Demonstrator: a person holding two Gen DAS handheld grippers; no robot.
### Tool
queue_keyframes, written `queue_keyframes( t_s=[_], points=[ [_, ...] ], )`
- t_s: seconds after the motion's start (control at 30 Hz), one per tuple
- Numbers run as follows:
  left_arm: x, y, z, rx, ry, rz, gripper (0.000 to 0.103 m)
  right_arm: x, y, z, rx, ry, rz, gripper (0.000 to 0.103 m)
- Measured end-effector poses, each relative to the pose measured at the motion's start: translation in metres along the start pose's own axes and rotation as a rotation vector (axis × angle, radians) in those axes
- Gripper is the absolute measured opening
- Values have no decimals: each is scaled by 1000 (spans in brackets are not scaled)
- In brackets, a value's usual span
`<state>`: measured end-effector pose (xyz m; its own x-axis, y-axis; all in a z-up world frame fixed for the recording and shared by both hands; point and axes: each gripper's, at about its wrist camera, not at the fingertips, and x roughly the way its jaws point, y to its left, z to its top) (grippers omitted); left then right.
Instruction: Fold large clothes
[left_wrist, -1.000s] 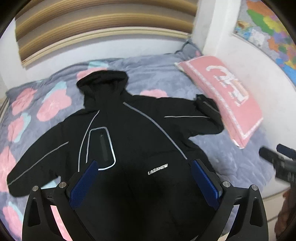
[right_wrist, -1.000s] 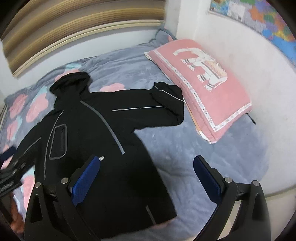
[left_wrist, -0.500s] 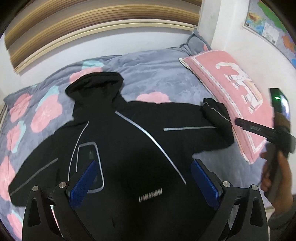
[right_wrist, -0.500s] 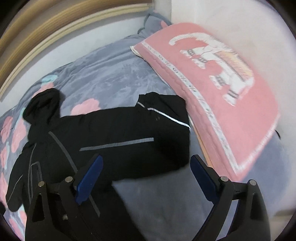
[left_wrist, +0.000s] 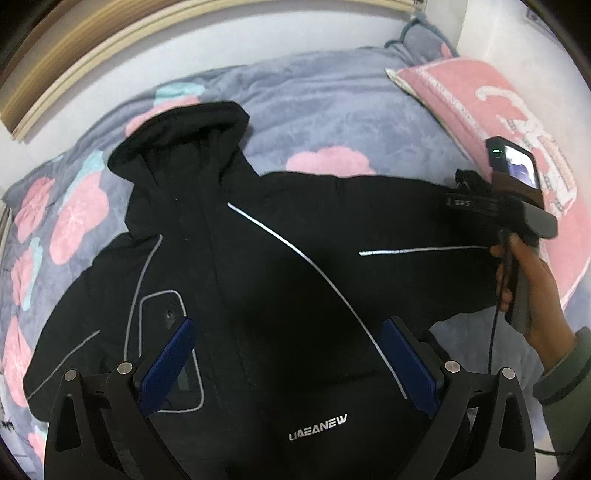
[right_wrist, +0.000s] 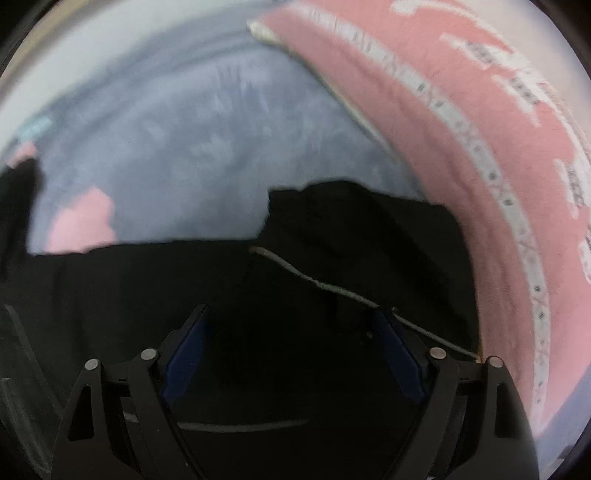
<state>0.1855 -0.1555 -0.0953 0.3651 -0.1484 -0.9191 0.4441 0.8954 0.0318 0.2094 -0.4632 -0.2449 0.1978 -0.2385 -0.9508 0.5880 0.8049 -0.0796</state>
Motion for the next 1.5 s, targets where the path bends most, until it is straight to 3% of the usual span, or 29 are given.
queue_keyframes(
  t_s=[0.07,0.13,0.17,0.27,0.37,0.47,0.6,0.67,0.7,0.77,0.8,0.87,1.0,1.1,1.23,1.3,1.5],
  points=[
    [5,-6,1,7,9,1,100,7,-2,-2,-28,-6,-4,46],
    [7,-12,2,12,13,1,100,-1,-11,-5,-41,-29,38,29],
    [8,-15,2,16,13,0,100,-7,-16,-6,-38,-36,51,26],
    [16,-26,3,46,3,-1,100,-55,-52,-12,12,-107,117,25],
    [43,-35,4,68,8,6,100,-112,-99,-19,75,-214,122,25],
    [74,-41,8,46,39,-70,100,-144,-159,-28,185,-261,110,25],
    [125,-59,16,34,93,-98,100,-123,-239,-38,348,-204,65,24],
    [148,-66,16,33,138,-94,100,-98,-273,-48,455,-149,95,24],
    [169,-67,15,17,199,-77,100,-81,-287,-53,505,-111,116,24],
    [191,-59,13,-38,267,-80,100,-67,-297,-58,548,-94,176,23],
    [192,-54,14,-56,254,-92,100,-67,-296,-57,545,-101,190,23],
    [183,-48,16,-52,241,-89,100,-79,-287,-55,505,-140,237,23],
    [140,-21,14,-75,173,-156,100,-112,-259,-52,428,-191,376,23],
    [100,8,6,-76,94,-152,100,-139,-207,-44,320,-223,428,23],
    [60,49,-13,-91,18,-123,100,-175,-117,-36,166,-242,479,23],
    [47,80,-27,-119,-9,-111,100,-195,-81,-49,83,-246,487,23],
    [17,158,-71,-232,-45,-47,100,-227,103,-72,-218,-178,610,23]
  ],
)
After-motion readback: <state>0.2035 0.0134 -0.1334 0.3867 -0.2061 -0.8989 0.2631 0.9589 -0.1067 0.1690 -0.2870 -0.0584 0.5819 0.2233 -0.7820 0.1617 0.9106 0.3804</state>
